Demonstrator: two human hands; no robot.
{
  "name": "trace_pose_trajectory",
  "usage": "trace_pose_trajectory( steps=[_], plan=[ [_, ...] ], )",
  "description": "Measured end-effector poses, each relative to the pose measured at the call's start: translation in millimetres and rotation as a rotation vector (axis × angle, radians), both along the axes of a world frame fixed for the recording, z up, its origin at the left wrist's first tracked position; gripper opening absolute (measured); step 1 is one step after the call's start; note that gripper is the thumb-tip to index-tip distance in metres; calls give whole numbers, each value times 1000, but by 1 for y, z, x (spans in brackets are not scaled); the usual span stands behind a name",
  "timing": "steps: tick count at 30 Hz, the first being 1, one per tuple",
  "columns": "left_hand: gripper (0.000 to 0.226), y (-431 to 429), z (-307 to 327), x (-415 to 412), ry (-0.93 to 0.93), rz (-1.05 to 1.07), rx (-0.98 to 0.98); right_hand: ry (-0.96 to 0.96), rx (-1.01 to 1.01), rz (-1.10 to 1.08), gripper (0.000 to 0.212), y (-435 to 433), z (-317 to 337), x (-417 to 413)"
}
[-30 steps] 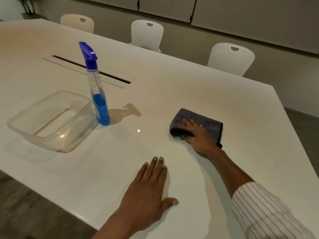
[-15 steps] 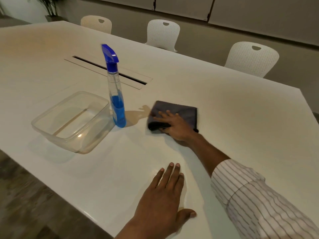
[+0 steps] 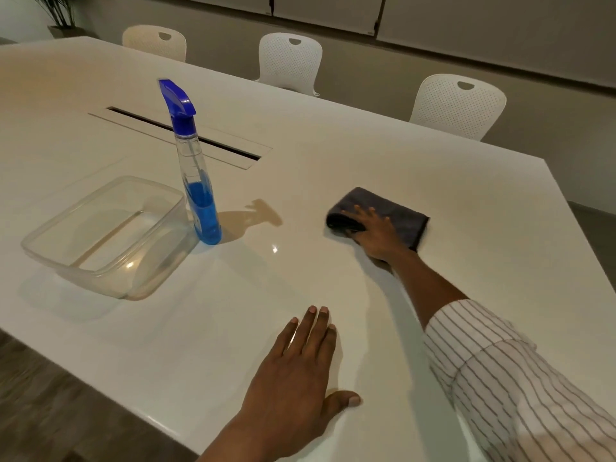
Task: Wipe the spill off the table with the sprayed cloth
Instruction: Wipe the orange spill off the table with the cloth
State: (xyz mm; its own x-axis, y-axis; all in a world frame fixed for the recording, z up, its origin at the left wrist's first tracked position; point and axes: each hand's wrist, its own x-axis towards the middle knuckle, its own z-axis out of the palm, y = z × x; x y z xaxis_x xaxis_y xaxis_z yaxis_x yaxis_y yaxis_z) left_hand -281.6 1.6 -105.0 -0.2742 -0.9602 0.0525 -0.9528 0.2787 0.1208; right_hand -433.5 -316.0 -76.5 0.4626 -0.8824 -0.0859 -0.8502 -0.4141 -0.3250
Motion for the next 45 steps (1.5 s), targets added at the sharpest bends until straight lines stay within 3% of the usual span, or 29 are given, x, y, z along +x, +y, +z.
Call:
trace_pose_trajectory(
  steps=[8, 15, 29, 33, 36, 43, 45],
  plan=[
    [103, 0, 8, -1, 8, -15, 90, 45, -19, -302, 54, 50, -6, -143],
    [101, 1, 14, -2, 5, -23, 94, 2, -13, -298, 57, 140, -11, -185],
    [100, 4, 28, 7, 101, -64, 157, 81, -73, -112, 77, 320, -5, -102],
    [81, 9, 38, 33, 258, -113, 220, 158, -21, -80, 75, 349, 4, -68],
    [75, 13, 41, 56, 313, -116, 223, 92, 7, -44, 72, 358, 4, -39],
    [111, 27, 39, 112, 330, 19, 161, 132, 37, 93, 75, 373, 5, 38],
    [91, 33, 39, 124, 398, 50, 167, 152, 76, 158, 72, 374, 10, 50]
  ],
)
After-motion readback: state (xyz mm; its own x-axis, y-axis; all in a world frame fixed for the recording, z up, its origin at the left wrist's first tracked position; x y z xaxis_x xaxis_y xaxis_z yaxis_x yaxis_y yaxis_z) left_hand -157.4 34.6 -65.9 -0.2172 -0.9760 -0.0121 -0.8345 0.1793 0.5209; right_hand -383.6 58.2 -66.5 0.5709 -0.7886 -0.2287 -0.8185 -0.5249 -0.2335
